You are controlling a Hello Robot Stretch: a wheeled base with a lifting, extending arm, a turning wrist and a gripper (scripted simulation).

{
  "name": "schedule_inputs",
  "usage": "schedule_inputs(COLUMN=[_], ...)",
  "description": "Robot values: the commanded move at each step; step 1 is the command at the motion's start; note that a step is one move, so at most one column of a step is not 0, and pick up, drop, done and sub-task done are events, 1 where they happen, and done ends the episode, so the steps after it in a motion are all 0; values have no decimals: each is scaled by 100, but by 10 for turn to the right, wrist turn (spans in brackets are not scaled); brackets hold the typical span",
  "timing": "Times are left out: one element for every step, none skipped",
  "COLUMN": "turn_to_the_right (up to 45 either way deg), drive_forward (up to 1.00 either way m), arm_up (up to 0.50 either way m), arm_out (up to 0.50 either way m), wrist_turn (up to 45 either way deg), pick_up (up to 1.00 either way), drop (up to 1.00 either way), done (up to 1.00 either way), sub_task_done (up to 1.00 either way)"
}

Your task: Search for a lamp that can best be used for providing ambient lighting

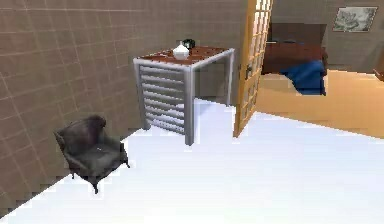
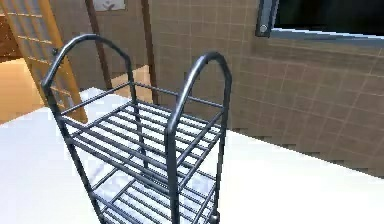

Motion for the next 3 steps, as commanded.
schedule_inputs(turn_to_the_right=[-450,-450,-150], drive_forward=[0,0,0], arm_up=[0,0,0], arm_out=[0,0,0], wrist_turn=[0,0,0], pick_up=[0,0,0], drop=[0,0,0], done=[0,0,0], sub_task_done=[0,0,0])
